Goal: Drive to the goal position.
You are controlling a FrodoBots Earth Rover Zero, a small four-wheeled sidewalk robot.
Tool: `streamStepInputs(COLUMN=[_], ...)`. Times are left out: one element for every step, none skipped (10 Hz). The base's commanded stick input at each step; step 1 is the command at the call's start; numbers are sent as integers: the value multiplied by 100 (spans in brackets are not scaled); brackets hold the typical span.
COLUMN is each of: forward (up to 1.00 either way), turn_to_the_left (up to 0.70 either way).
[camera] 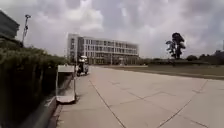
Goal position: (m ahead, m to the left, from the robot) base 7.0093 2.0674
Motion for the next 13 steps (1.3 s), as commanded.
streamStepInputs(forward=[50,50,50,50,50,50,50,50,50,50,50,50,50], turn_to_the_left=[-2,-2,-2,-2,-2,-2,-2,-2,-2,-2,-2,-2,-2])
